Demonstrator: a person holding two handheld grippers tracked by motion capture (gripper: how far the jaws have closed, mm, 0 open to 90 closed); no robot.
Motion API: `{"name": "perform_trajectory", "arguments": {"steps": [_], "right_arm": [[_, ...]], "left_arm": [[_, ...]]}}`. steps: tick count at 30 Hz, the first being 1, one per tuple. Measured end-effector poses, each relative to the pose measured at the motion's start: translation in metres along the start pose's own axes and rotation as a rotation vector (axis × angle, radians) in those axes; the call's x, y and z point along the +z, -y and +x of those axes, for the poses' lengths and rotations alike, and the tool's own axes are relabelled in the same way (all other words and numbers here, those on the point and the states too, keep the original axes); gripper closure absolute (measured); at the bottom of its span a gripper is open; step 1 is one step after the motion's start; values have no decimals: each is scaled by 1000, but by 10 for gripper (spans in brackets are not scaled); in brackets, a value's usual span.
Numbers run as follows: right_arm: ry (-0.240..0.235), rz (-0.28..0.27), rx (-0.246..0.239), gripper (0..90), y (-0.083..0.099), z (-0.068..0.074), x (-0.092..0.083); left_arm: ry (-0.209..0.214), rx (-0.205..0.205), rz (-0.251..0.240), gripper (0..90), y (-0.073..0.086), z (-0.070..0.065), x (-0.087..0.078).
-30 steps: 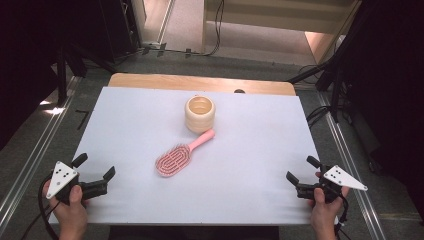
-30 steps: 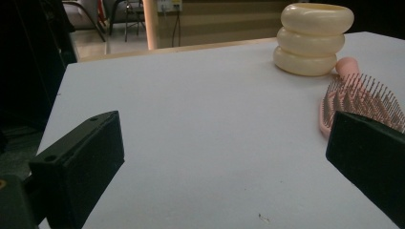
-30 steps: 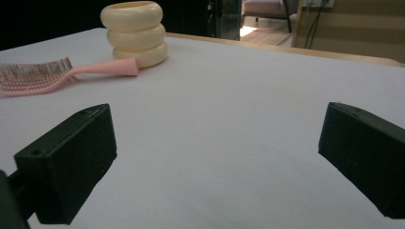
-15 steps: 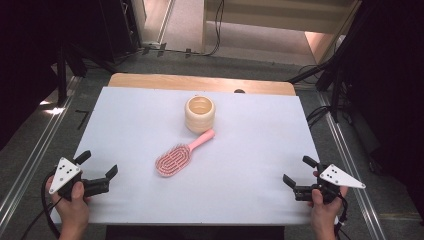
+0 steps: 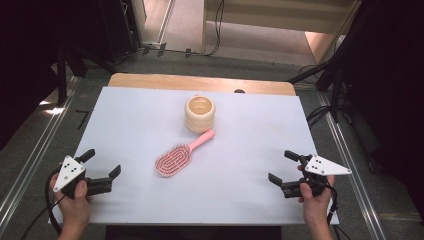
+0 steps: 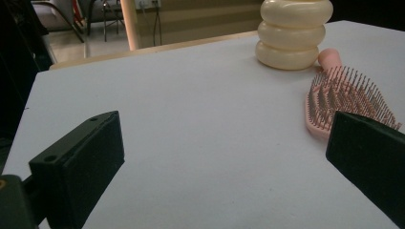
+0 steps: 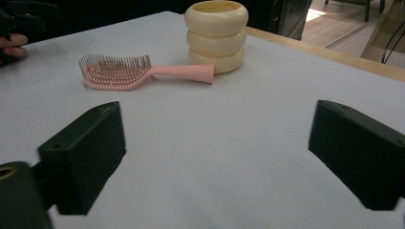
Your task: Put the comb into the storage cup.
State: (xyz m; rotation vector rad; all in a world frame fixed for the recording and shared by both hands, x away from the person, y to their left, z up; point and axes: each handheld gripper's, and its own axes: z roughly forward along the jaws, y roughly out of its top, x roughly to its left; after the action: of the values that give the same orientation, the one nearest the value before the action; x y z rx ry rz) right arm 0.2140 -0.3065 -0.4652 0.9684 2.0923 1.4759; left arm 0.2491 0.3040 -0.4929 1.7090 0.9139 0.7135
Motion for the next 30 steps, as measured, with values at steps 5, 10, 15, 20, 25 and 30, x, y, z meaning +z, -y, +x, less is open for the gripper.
{"name": "perform_trajectory", "arguments": {"steps": [5, 10, 15, 20, 25, 30], "right_arm": [[-46, 21, -37, 51, -15, 6, 15], [-69, 34, -64, 85, -25, 9, 27], [-54, 62, -101, 291, -37, 19, 42], [-63, 94, -116, 535, -46, 23, 57], [-72, 115, -117, 734, -52, 22, 73], [-102, 151, -160, 858, -60, 25, 91]], "left_arm": [[4, -8, -2, 0, 1, 0, -1], [7, 3, 0, 0, 2, -1, -1], [8, 4, 1, 0, 2, -1, -1], [10, -3, 0, 0, 2, -1, -2], [15, 4, 1, 0, 2, -1, -2], [15, 9, 2, 0, 2, -2, -2]]}}
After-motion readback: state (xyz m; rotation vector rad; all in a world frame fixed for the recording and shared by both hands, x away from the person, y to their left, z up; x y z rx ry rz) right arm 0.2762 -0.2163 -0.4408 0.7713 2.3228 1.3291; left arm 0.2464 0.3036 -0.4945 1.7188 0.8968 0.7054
